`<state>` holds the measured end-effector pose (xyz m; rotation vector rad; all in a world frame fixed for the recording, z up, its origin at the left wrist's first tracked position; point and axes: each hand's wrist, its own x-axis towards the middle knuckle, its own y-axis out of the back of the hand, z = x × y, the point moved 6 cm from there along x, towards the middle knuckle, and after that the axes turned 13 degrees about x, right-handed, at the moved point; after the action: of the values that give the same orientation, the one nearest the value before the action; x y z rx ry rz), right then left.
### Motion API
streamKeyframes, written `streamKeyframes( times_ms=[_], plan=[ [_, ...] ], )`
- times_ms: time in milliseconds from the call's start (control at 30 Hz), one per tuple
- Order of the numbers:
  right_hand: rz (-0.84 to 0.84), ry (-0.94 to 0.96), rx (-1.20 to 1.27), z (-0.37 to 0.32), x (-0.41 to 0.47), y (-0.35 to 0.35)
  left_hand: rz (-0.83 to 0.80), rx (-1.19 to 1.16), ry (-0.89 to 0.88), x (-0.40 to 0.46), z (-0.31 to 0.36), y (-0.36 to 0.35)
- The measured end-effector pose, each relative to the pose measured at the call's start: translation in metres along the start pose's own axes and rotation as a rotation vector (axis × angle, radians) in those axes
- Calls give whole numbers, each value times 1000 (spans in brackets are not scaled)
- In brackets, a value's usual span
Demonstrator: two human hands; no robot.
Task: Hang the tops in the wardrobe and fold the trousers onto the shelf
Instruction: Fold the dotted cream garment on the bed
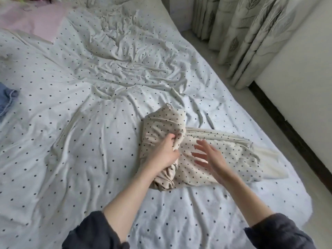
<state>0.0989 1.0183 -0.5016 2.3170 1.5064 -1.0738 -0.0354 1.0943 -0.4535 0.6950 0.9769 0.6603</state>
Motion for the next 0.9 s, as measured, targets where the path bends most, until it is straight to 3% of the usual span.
streamKeyframes(
  times_ms=[100, 133, 200, 267, 300, 367, 467, 500, 700, 900],
  plan=[
    [-48, -71, 46, 6, 1, 14, -193, 25, 56, 8, 12, -54],
    [-76, -78, 31, 9, 2, 18, -185, 9, 67, 8, 13, -61],
    [-78, -50, -45, 13, 4, 18, 60, -7, 90, 6, 0, -45],
    [7, 59, -163, 14, 5, 17, 334, -39, 186, 1, -32, -20],
    [57, 111, -214, 15, 5, 16, 398, -74, 252, 0, -50, -14],
    [90, 154, -254, 21, 5, 10, 313, -213, 398, 3, -81, -12],
    [-32, 149, -312, 34, 4, -8, 3, -675, 519, 8, -93, -35],
    [-77, 143, -323, 36, 5, -13, -60, -734, 521, 9, -91, -39],
    [-223, 19, -279, 38, 16, -16, -19, -646, 418, 12, -76, -31],
    [-246, -204, 69, 25, 7, 0, 15, -485, 187, -3, -17, -12]
  ],
)
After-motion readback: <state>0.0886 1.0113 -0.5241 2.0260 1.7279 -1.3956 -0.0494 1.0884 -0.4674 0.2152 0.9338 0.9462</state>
